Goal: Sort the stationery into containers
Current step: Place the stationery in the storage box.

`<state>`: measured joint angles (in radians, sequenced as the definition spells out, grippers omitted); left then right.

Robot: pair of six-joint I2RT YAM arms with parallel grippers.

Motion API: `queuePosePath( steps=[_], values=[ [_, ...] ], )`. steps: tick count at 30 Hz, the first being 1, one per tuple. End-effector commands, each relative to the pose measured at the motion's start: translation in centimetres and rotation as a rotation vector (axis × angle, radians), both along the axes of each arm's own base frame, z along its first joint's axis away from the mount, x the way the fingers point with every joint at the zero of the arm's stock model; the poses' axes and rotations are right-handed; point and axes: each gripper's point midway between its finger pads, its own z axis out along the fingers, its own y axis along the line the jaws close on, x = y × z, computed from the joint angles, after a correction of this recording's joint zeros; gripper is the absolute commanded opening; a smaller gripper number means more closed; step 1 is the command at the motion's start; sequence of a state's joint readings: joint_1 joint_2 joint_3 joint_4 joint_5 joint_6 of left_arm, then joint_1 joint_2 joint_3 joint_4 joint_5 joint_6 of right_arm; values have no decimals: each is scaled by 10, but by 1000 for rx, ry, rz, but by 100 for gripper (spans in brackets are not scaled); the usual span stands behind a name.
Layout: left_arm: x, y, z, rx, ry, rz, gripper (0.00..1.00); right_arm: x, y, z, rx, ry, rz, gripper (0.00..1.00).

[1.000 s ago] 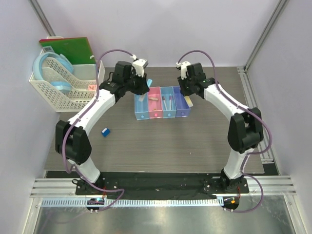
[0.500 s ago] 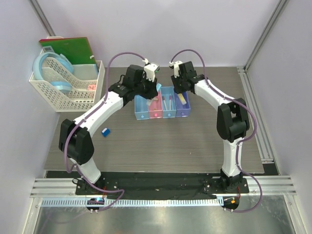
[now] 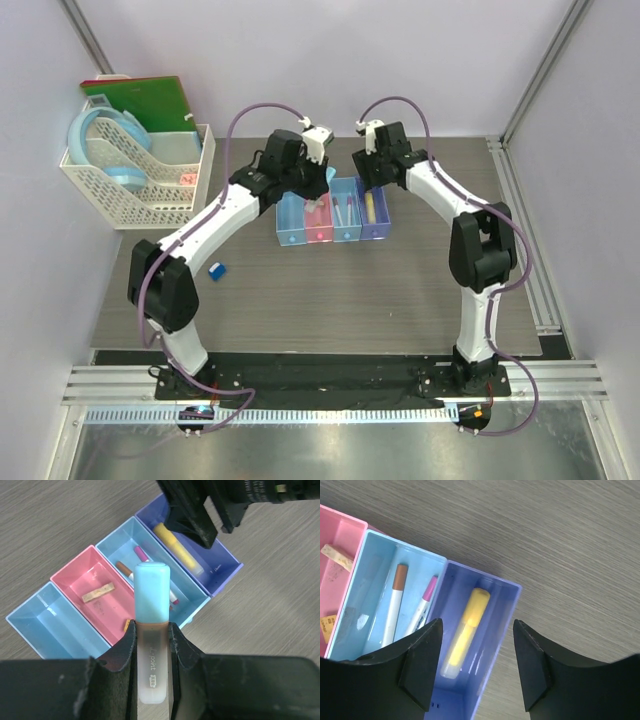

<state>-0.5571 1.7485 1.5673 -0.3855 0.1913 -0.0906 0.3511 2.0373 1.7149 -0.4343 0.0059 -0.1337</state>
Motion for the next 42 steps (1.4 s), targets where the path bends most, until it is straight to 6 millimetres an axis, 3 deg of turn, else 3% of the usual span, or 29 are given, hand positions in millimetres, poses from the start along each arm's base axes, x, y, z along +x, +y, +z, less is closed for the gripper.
queuePosePath(
  steps=[1,2,3,4,5,6,8,10,11,12,14,15,16,17,24,38,42],
  values=[
    [14,-17,28,-37,-74,26,0,2,-45,94,50,-186,-129,64],
    [17,-22,18,-31,-50,28,0,1,-57,104,55,-205,-156,64],
    [19,-30,22,-59,-40,32,0,-2,-72,106,54,-205,-185,64],
    [20,-36,20,-67,-26,31,0,-7,-95,124,64,-239,-227,64],
    [22,-44,0,-61,29,17,0,-10,-110,128,59,-247,-251,65],
    [25,-52,6,-85,31,10,0,-15,-122,123,49,-235,-274,65],
    [27,-65,-6,-102,78,0,0,-25,-153,134,43,-259,-332,66],
    [31,-84,-24,-107,117,-21,0,-38,-170,124,23,-238,-363,66],
    [33,-88,-28,-112,129,-22,0,-45,-181,132,20,-257,-385,67],
    [37,-98,-39,-116,151,-32,0,-53,-188,120,8,-232,-397,67],
    [42,-107,-48,-133,182,-30,0,-63,-193,116,5,-227,-402,67],
    [49,-113,-37,-154,161,-34,0,-72,-207,110,-2,-217,-429,67],
    [51,-117,-55,-142,196,-38,0,-76,-209,109,-5,-218,-435,67],
    [57,-123,-42,-168,177,-44,0,-80,-212,106,-8,-213,-440,67],
    [67,-138,-53,-218,187,-59,0,-102,-212,86,-8,-185,-448,67],
    [83,-151,-79,-302,260,-24,0,-106,-210,72,-1,-161,-437,67],
    [89,-146,-85,-270,232,-9,25,-108,-208,69,2,-157,-432,67]
  ],
)
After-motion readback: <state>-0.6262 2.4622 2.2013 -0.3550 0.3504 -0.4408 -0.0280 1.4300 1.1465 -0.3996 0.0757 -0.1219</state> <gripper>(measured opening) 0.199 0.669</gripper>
